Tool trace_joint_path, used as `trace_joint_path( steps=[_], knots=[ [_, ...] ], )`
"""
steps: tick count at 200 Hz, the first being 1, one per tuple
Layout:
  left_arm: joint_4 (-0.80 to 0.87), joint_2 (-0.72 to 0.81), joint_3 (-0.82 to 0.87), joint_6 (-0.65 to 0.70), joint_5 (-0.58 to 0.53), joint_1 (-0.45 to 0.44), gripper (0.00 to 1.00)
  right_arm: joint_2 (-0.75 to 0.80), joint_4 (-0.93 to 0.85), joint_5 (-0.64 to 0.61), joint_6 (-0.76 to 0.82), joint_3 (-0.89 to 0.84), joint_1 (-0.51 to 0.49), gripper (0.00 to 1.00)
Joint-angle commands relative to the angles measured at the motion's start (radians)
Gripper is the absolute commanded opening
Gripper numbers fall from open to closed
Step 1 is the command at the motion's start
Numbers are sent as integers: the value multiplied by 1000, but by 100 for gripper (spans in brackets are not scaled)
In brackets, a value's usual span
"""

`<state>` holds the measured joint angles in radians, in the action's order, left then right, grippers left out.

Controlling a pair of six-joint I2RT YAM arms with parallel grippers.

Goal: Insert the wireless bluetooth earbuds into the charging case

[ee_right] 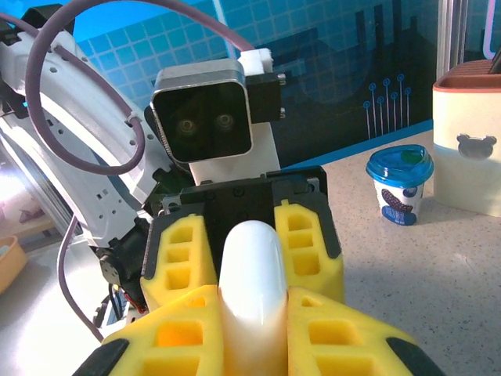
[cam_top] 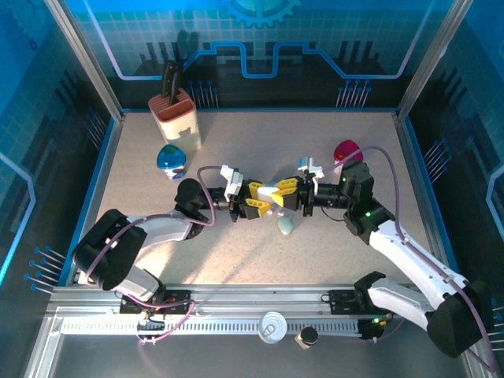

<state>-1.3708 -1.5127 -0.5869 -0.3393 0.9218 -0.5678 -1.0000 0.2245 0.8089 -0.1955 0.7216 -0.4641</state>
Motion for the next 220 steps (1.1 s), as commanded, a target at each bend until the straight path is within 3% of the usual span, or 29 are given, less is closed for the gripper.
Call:
trace_joint_path(
  steps=[1,24,43,61,87,131,171,195,220],
  knots=[
    [-30,-14,-22,19,13,-6,22,-3,-11,-7,54,16,-13,8],
    [-28,-20,-19,40,6,-4,1,-2,-52,-51,74,30,-13,15],
    [-20,-21,-17,61,8,-4,0,6,-69,-162,45,41,-16,38],
    [-2,-19,-18,88,12,-6,0,10,-96,-313,-7,62,-17,48],
    [50,-11,-15,147,14,-5,0,2,-180,-471,-71,112,-16,52],
    [136,-3,3,248,-6,-4,0,15,-183,-467,-104,139,-14,61],
    [102,7,50,243,-47,45,1,36,-177,-591,-193,87,43,66],
    [80,31,88,237,-60,88,2,-21,-209,-552,-248,65,98,66],
    [110,82,122,264,-80,120,2,-130,-307,-498,-211,102,89,66]
  ],
)
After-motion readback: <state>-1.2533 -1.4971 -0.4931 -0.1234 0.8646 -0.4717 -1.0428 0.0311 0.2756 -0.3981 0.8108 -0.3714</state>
